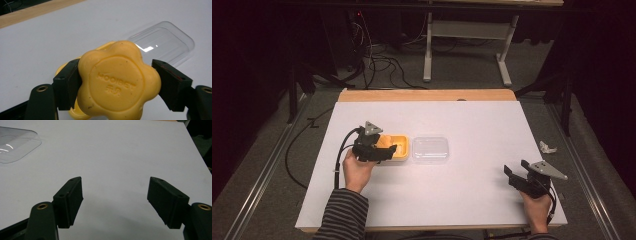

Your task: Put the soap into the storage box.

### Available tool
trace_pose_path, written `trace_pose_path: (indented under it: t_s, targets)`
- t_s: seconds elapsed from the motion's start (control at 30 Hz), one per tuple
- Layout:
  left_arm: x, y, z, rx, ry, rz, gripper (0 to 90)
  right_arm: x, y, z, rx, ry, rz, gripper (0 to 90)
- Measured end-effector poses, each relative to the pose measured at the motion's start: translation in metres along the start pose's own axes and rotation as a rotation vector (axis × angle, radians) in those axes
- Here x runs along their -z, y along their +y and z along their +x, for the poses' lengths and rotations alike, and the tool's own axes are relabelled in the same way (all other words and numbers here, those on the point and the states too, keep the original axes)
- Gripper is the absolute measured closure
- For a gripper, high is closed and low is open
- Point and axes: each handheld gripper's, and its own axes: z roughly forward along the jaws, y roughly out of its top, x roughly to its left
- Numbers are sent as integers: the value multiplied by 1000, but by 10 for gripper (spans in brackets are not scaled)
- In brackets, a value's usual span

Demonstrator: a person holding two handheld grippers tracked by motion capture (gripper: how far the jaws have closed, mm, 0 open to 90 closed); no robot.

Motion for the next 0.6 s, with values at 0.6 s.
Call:
trace_pose_path:
  t_s: [0.6]
  targets:
    - [-30,0,14,68,27,26,279,-1,0,0,5,0,7,289]
